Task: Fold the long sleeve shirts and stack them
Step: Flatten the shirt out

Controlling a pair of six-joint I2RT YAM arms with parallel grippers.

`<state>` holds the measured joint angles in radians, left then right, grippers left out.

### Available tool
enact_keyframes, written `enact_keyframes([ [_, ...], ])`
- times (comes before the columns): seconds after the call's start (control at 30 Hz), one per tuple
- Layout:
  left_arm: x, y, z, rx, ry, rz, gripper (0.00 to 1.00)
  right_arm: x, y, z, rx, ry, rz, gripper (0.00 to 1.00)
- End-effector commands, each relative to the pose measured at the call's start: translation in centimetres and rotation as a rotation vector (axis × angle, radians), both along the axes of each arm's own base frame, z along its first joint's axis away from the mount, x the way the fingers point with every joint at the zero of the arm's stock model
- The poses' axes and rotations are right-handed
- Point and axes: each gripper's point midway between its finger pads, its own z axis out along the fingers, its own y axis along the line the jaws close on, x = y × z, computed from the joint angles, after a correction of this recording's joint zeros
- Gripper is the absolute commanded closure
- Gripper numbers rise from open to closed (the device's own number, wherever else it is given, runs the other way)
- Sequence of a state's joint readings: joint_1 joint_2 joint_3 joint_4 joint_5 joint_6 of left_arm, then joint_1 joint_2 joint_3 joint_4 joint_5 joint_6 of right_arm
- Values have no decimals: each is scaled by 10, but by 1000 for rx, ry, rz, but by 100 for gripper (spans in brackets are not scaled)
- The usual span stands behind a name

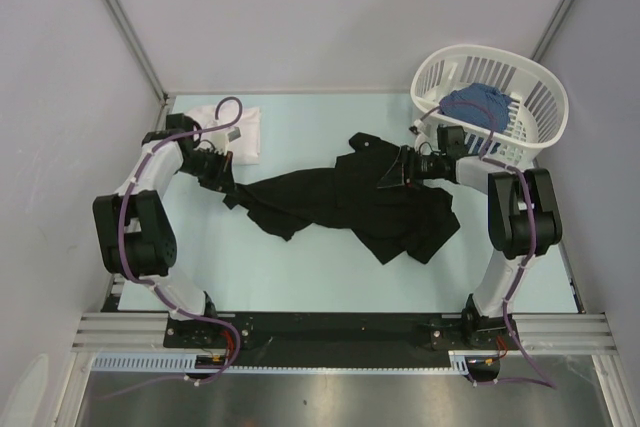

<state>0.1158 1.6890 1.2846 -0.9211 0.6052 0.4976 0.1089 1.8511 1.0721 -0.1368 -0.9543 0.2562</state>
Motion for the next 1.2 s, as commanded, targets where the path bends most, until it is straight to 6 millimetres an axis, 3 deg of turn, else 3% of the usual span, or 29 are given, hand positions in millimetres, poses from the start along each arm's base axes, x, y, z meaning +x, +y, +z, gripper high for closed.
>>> enact_keyframes([
  [0.0,16,0,18,-21,-75,16,100,18,4,69,85,-149,7,62],
  [0.03,16,-1,21,-25,-83,13,100,21,-1,73,81,-160,-6,72],
  [0.17,15,-1,46,-17,-169,0,100,26,-20,97,56,-214,-24,84],
  [0.27,7,3,54,24,-210,-25,100,21,-35,114,9,-256,-31,100],
  [0.33,-2,8,62,72,-255,-54,100,15,-39,131,-23,-331,-19,100],
  [0.37,-9,10,61,84,-252,-64,100,14,-53,136,-38,-326,-52,100],
  [0.5,-37,18,71,172,-303,-156,100,0,-74,164,-81,-389,-89,100],
  [0.63,-50,22,104,246,-449,-194,100,4,-86,212,-137,-565,-143,100],
  [0.73,-26,22,137,241,-568,-124,100,34,-82,252,-154,-711,-189,100],
  [0.77,-2,22,150,228,-641,-92,100,57,-81,252,-165,-749,-198,100],
  [0.8,16,21,169,190,-671,-2,100,75,-77,278,-177,-833,-218,100],
  [0.83,34,21,184,174,-713,43,100,91,-68,284,-167,-862,-213,100],
  [0.87,71,23,184,159,-728,79,100,108,-57,308,-141,-942,-217,100],
  [0.9,96,26,233,151,-822,146,100,148,-55,286,-142,-886,-255,100],
  [0.93,119,26,249,155,-853,177,100,161,-47,356,-102,-1038,-285,100],
  [0.97,153,29,243,135,-820,228,100,176,-46,378,-87,-1083,-311,100],
  [1.0,171,37,318,136,-981,290,100,224,-47,344,-83,-1009,-353,100],
  [1.03,181,40,346,129,-1036,327,100,204,-53,450,-18,-1255,-410,100],
  [1.07,187,43,371,118,-1084,364,100,213,-57,464,10,-1313,-451,100],
  [1.1,192,54,419,131,-1210,422,100,212,-69,491,58,-1370,-554,100],
  [1.17,181,62,475,129,-1383,479,100,204,-86,527,118,-1511,-645,100],
])
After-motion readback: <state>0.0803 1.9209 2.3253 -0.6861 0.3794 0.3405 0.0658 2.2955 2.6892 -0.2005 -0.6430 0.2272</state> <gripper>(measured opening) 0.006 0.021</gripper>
